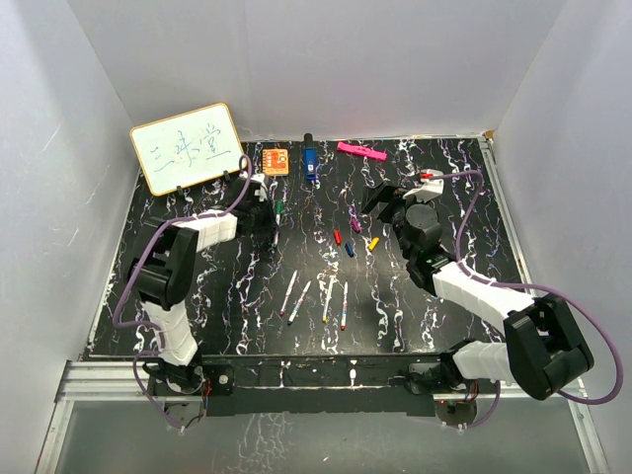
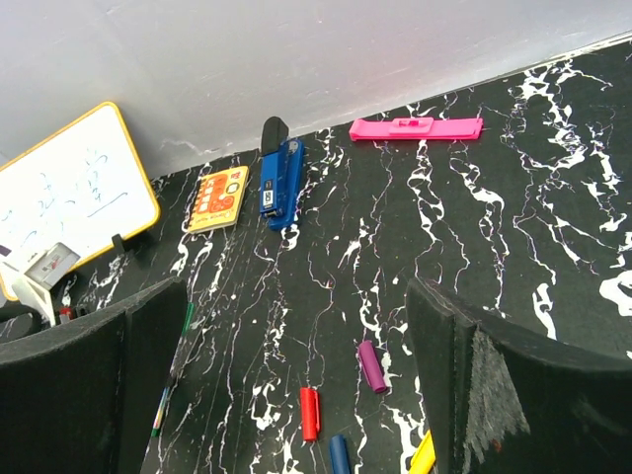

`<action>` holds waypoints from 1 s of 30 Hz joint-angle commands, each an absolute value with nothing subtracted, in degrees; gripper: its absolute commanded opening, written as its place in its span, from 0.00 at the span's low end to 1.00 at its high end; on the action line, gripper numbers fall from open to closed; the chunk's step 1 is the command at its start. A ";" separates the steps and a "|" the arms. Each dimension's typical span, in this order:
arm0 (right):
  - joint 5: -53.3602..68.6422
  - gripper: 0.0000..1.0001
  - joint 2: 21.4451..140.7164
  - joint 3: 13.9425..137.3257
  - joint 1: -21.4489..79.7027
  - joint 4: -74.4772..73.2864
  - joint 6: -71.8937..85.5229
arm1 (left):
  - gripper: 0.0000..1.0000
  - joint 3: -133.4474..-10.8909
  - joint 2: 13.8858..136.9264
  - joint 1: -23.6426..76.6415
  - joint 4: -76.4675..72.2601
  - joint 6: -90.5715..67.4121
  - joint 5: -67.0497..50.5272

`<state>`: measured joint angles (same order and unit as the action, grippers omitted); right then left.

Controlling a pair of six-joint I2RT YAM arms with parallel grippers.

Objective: Insert the pens into the pen caps

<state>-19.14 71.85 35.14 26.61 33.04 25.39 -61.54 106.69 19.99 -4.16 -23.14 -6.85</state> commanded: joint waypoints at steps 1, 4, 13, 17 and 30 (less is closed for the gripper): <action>-19.13 0.91 71.77 38.00 26.67 33.96 24.35 | 0.11 -64.44 106.95 19.61 -2.85 -23.33 -8.25; -18.83 0.90 71.95 38.22 26.67 33.50 24.35 | 0.15 -65.81 108.06 19.60 -1.19 -22.87 -7.99; -17.44 0.92 72.33 38.24 26.63 33.55 24.43 | 0.31 -66.91 108.36 19.60 -0.11 -23.05 -6.42; -16.99 0.97 71.90 37.98 26.62 34.58 23.75 | 0.38 -67.45 107.61 19.60 0.51 -22.59 -5.82; -15.07 0.98 72.29 39.18 25.25 35.64 25.08 | 0.39 -63.11 98.80 19.60 -1.38 -21.04 -8.88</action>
<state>-18.06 72.16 35.77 26.55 31.77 23.94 -65.41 105.14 19.97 -0.80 -22.22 -6.31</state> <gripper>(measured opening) 0.980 0.393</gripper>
